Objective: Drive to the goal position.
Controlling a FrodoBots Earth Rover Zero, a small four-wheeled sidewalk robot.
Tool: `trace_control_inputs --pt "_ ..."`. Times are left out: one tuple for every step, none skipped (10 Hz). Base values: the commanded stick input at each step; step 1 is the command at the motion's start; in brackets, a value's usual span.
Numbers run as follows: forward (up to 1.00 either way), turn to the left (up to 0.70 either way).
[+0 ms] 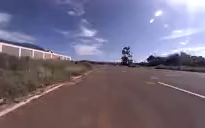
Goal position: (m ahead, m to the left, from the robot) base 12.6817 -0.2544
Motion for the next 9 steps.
trace_control_inputs --pt "0.97 0.0" --pt "0.97 0.0" --pt "0.97 0.0" --pt "0.97 0.0" --pt "0.97 0.0" --pt "0.97 0.0" --pt "0.97 0.0" --pt "0.97 0.0" --pt "0.97 0.0"
